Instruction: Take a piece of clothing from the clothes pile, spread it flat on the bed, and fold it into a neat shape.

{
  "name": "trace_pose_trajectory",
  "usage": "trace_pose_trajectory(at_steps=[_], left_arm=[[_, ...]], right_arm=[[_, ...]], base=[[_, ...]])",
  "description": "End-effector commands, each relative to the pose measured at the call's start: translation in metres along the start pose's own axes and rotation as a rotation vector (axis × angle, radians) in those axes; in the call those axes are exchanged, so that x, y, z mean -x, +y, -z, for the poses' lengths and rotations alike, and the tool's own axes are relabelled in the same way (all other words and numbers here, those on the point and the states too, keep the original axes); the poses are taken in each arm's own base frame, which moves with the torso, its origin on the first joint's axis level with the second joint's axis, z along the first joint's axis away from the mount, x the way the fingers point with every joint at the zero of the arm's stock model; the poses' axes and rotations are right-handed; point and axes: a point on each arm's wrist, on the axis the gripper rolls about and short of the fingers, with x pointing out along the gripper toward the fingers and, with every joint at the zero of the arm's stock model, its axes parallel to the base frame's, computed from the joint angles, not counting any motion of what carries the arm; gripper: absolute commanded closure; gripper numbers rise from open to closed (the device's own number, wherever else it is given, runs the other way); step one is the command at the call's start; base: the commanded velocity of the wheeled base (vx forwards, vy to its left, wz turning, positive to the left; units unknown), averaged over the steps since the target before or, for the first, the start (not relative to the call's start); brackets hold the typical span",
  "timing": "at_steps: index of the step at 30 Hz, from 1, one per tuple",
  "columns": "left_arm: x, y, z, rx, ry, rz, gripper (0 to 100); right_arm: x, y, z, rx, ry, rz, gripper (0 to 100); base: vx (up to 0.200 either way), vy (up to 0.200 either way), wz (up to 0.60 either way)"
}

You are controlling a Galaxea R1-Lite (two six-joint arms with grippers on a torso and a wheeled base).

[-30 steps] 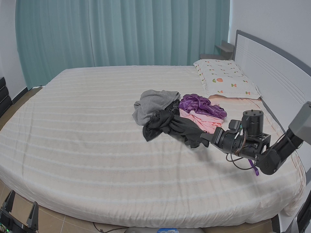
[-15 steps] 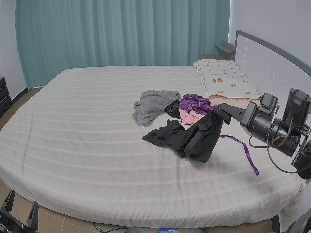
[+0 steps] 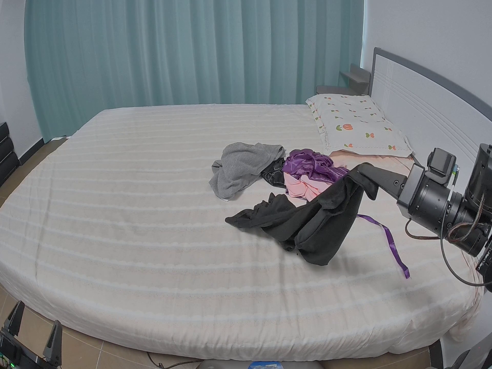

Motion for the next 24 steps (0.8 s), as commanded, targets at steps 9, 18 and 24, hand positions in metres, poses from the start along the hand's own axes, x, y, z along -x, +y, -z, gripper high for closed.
trace_pose_trajectory(at_steps=[9,18,24], left_arm=[[0.000,-0.001,0.005,-0.013,0.000,0.030,0],[0.011,0.000,-0.036,0.054,-0.182,-0.003,0],[0.005,0.000,-0.066,0.071,-0.147,-0.055,0]], right_arm=[[0.002,0.004,0.000,0.003,0.001,-0.022,100],[0.002,0.004,0.000,0.003,-0.001,-0.017,100],[-0.001,0.002,0.001,0.002,0.002,-0.013,100]], base=[[0.000,0.000,0.00],[0.000,0.000,0.00],[0.000,0.000,0.00]])
